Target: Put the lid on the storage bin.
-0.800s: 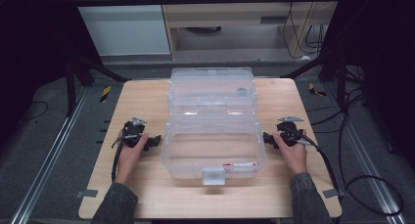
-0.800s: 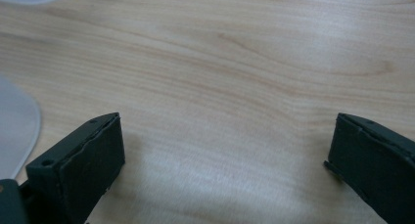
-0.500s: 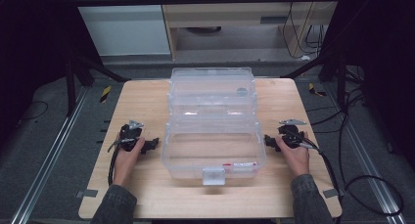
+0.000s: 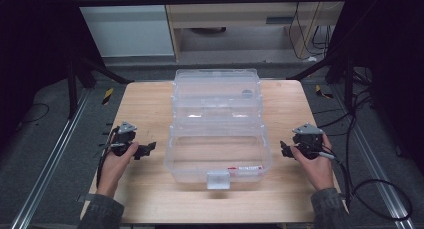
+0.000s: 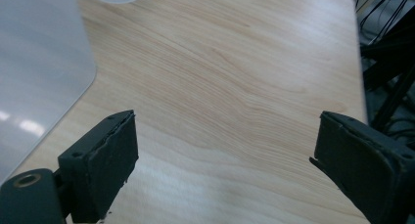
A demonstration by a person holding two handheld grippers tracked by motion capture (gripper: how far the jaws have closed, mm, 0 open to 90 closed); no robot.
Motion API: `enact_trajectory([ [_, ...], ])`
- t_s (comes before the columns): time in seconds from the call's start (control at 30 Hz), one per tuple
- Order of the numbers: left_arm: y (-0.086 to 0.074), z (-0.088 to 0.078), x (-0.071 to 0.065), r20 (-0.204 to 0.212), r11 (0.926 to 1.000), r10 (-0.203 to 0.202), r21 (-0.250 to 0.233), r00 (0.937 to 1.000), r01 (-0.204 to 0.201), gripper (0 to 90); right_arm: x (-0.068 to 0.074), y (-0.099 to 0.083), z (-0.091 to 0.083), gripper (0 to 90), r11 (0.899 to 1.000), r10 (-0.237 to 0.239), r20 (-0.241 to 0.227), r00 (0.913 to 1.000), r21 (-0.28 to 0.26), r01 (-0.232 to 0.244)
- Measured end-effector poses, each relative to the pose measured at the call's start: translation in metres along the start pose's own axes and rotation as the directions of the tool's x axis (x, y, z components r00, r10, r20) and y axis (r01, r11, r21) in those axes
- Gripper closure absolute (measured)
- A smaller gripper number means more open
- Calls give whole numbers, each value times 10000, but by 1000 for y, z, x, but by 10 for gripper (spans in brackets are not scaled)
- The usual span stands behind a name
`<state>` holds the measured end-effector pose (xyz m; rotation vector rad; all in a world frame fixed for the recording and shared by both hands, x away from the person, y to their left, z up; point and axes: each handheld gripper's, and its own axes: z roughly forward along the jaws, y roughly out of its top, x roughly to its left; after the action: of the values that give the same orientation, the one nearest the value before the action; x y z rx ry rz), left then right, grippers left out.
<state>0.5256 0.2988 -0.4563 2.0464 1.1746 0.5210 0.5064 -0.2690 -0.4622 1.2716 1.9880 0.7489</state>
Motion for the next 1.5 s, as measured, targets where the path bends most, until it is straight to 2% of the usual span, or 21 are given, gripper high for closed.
enact_trajectory([
  [0.1,4,-12,-4,50,9991,407,101,9992,-407,47,-3,11,-23,63,9968,-761,200,9969,250,756],
  [0.13,7,-20,-7,123,9984,561,48,9983,-562,47,-3,11,-23,63,9968,-761,200,9969,250,756],
  [0.2,12,-36,-15,409,9965,832,-96,9957,-829,47,-2,27,-48,54,9886,-1440,31,9896,449,1437],
  [0.3,21,-49,-23,596,9920,1259,-158,9903,-1252,46,-2,44,-65,63,9816,-1862,-88,9825,404,1864],
  [0.4,31,-56,-29,248,9752,2211,-8,9749,-2212,44,0,62,-76,152,9663,-2511,-423,9670,482,2530],
  [0.53,46,-62,-37,599,9729,2312,-27,9711,-2314,48,6,84,-78,176,9570,-2817,-999,9543,433,2870],
  [0.63,57,-61,-42,810,9644,2622,138,9616,-2641,48,12,104,-76,193,9339,-3475,-992,9324,522,3536],
  [0.67,57,-61,-42,810,9644,2622,138,9616,-2641,48,12,111,-75,204,9297,-3576,-1093,9275,524,3646],
  [0.83,74,-57,-60,1117,9399,3317,462,9367,-3384,40,15,147,-67,252,9052,-4040,-1809,8967,619,4204],
  [0.87,74,-57,-60,1117,9399,3317,462,9367,-3384,38,15,147,-67,252,9052,-4040,-1809,8967,619,4204],
  [0.9,77,-59,-66,1180,9393,3294,595,9368,-3378,38,16,161,-66,274,8920,-4308,-1916,8819,576,4483],
  [0.93,79,-60,-68,1201,9372,3353,581,9344,-3438,38,16,166,-66,299,8858,-4422,-1961,8752,575,4604],
  [0.97,82,-59,-70,1341,9295,3596,351,9234,-3671,38,16,171,-67,315,8751,-4607,-2031,8640,586,4803],
  [1.03,84,-60,-72,1406,9264,3675,316,9193,-3751,38,16,183,-71,333,8600,-4895,-2071,8470,457,5082],
  [1.07,85,-60,-74,1463,9237,3742,294,9158,-3821,38,16,183,-71,333,8600,-4895,-2071,8470,457,5082],
  [1.1,88,-61,-78,1547,9172,3899,228,9078,-3978,37,16,186,-72,339,8590,-4921,-2083,8452,412,5103],
  [1.2,95,-63,-86,1655,9012,4248,160,8900,-4331,35,17,202,-76,372,8422,-5204,-2244,8239,246,5386],
  [1.23,96,-63,-89,1699,8992,4282,172,8876,-4372,35,17,204,-76,385,8394,-5244,-2289,8201,223,5430],
  [1.3,99,-63,-94,1817,8883,4472,246,8758,-4587,40,18,209,-76,426,8398,-5229,-2512,8146,122,5428],
  [1.4,101,-60,-100,1944,8841,4535,250,8698,-4666,41,21,215,-73,503,8277,-5393,-2657,7991,76,5611],
  [1.5,102,-58,-106,2071,8783,4621,276,8623,-4773,41,27,219,-68,568,8046,-5667,-2884,7718,80,5938],
])
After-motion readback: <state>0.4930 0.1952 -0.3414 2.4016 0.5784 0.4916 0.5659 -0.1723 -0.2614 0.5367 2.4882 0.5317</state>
